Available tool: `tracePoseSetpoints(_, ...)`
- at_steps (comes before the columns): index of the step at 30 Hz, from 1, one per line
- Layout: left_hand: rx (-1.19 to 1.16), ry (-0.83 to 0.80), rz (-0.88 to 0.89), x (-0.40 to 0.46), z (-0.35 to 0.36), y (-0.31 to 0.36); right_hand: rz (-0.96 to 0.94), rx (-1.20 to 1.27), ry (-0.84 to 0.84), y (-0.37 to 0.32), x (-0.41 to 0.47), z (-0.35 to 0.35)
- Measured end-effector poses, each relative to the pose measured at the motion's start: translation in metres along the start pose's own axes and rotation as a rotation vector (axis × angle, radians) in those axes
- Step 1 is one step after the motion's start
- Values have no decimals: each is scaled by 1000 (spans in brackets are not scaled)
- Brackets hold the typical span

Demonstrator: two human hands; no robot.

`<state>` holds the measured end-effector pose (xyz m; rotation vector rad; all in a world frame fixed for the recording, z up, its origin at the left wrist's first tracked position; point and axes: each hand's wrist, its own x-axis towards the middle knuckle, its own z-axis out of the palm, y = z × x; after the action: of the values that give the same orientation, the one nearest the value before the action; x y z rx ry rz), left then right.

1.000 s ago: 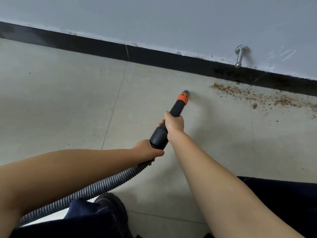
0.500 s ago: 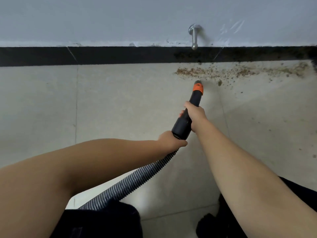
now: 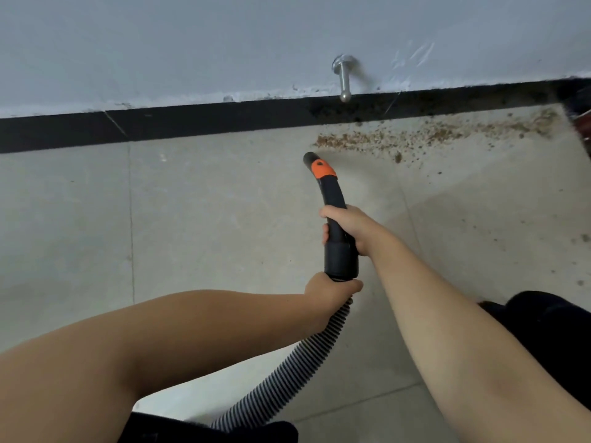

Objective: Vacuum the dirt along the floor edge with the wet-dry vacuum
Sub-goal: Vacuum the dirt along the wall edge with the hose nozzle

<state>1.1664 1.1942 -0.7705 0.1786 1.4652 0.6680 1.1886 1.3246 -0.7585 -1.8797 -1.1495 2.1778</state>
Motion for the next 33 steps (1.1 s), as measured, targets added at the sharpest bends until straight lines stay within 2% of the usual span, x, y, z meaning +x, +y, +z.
tracePoseSetpoints(8, 101, 4, 49, 10, 21, 17, -30, 124, 166, -2, 3, -36)
tracePoseSetpoints(19, 170, 9, 77, 21, 105, 37, -24, 142, 241, -4, -2, -126)
tracePoseSetpoints(25, 112, 67, 76, 21, 121, 44, -28, 46, 157, -15, 3, -133)
tracePoseSetpoints(33, 13, 226, 54, 11, 103, 34, -30, -45, -65, -17, 7, -94)
